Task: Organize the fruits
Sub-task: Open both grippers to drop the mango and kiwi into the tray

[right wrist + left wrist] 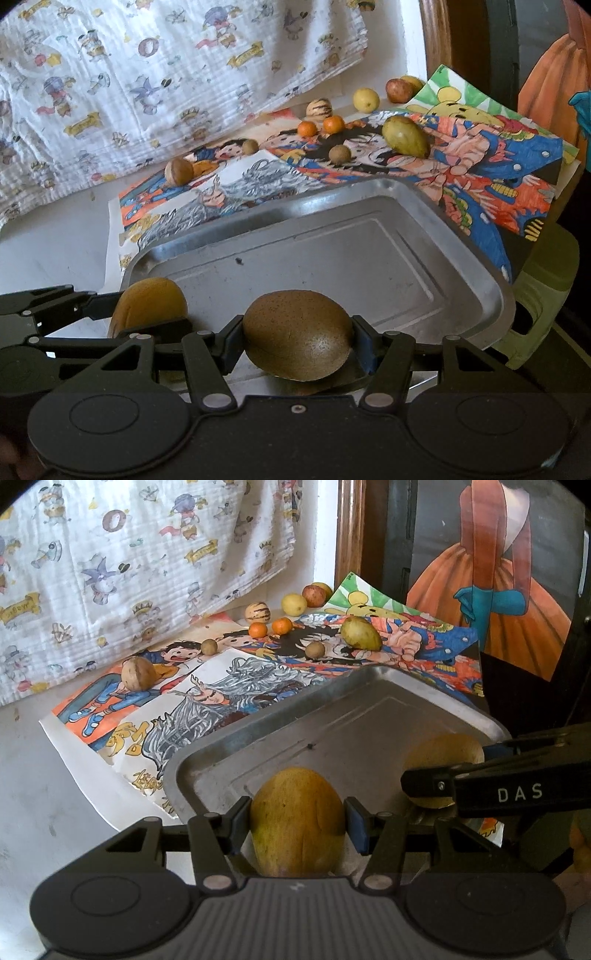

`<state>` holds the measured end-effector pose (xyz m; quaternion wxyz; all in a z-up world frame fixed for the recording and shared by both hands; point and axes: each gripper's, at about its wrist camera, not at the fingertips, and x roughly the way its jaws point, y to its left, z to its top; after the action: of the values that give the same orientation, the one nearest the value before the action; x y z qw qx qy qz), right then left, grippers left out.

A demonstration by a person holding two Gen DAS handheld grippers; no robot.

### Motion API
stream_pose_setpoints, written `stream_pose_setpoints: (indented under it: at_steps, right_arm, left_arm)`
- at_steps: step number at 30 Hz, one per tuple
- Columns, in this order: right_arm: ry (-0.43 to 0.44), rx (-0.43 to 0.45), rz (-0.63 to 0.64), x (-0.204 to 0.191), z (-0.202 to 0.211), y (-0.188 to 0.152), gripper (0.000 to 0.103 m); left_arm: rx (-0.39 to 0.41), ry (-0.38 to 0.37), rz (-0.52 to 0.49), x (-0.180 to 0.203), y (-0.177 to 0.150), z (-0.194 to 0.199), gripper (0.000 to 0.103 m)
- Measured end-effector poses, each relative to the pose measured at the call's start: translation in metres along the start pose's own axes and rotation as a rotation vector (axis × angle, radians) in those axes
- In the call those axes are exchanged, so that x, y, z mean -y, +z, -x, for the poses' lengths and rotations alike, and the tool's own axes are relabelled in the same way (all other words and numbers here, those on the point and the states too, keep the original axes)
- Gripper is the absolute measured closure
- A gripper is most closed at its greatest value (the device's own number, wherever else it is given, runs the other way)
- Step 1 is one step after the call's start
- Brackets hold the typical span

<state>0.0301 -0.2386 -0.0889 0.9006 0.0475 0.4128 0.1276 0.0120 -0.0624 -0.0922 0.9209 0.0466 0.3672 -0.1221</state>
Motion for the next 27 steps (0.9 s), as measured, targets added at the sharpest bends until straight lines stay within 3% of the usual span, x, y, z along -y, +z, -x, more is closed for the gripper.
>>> stream_pose_setpoints:
  at_steps: [5, 8, 10, 11, 12, 27]
  right_arm:
    - [0.003, -0.014, 0.012, -0.001, -0.004, 0.002, 0.041]
    - [0.005, -0.011, 0.010, -0.001, -0.003, 0.002, 0.040]
    - [0.013, -0.001, 0.002, -0.001, -0.001, 0.001, 0.032]
    - [0.011, 0.009, 0.005, -0.002, 0.001, 0.001, 0.020]
    - [0.006, 0.020, 0.009, -0.003, 0.003, 0.001, 0.017]
    - [0.016, 0.039, -0.009, -0.003, 0.010, 0.010, 0.016]
  left_arm:
    - [-0.005, 0.014, -0.031, 0.003, 0.000, -0.002, 0.045]
    - [-0.007, 0.039, -0.041, 0.006, -0.001, -0.001, 0.038]
    - [0.005, 0.051, -0.041, 0.006, 0.000, 0.002, 0.029]
    - [0.011, 0.050, -0.038, 0.006, 0.000, 0.003, 0.028]
    - [0.013, 0.048, -0.037, 0.005, 0.001, 0.004, 0.028]
    - [0.008, 0.050, -0.036, 0.002, 0.004, 0.003, 0.026]
